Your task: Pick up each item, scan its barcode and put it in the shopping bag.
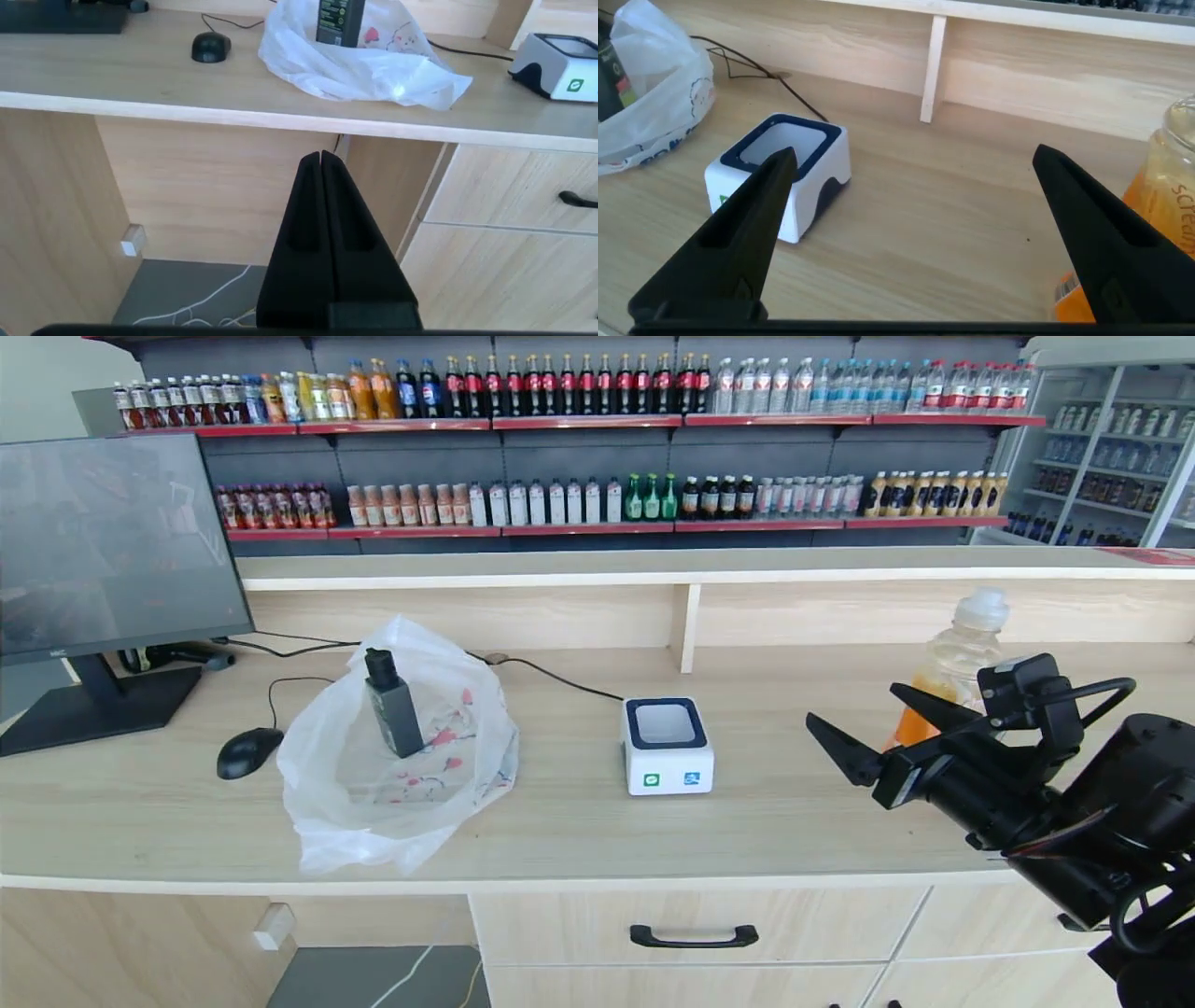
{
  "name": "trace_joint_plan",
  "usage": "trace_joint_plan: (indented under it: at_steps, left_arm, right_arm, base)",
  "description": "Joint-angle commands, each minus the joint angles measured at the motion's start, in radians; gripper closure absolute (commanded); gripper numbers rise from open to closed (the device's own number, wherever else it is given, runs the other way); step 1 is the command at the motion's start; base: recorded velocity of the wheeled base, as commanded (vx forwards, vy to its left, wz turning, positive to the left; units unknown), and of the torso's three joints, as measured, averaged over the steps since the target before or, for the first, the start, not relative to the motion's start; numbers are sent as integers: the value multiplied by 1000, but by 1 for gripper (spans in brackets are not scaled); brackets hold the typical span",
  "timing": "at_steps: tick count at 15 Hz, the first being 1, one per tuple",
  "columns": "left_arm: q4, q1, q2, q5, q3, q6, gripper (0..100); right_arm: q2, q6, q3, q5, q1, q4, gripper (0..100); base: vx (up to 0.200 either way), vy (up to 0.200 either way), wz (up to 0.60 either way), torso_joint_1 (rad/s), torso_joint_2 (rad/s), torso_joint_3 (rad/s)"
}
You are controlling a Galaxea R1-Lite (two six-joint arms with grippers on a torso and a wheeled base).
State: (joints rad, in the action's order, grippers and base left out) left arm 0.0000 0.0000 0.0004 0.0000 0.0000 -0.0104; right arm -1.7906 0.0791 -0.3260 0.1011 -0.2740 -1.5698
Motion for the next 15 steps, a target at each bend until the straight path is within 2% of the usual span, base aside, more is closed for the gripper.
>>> trace_joint_plan:
  at_steps: [1,13,15]
  left_arm:
    - [0,0,0,0,0,0,100]
    - [0,0,0,0,0,3,100]
    - [0,0,0,0,0,3,100]
  right_arm:
    - [7,1,2,0,-1,-1,0]
    - [8,1,2,0,6,-1,0]
    - [-6,1,5,0,7,-1,0]
  base:
    - [0,-200,0,7,7,2]
    - [0,-200,0,4,3,2]
    - [0,0,0,0,0,0]
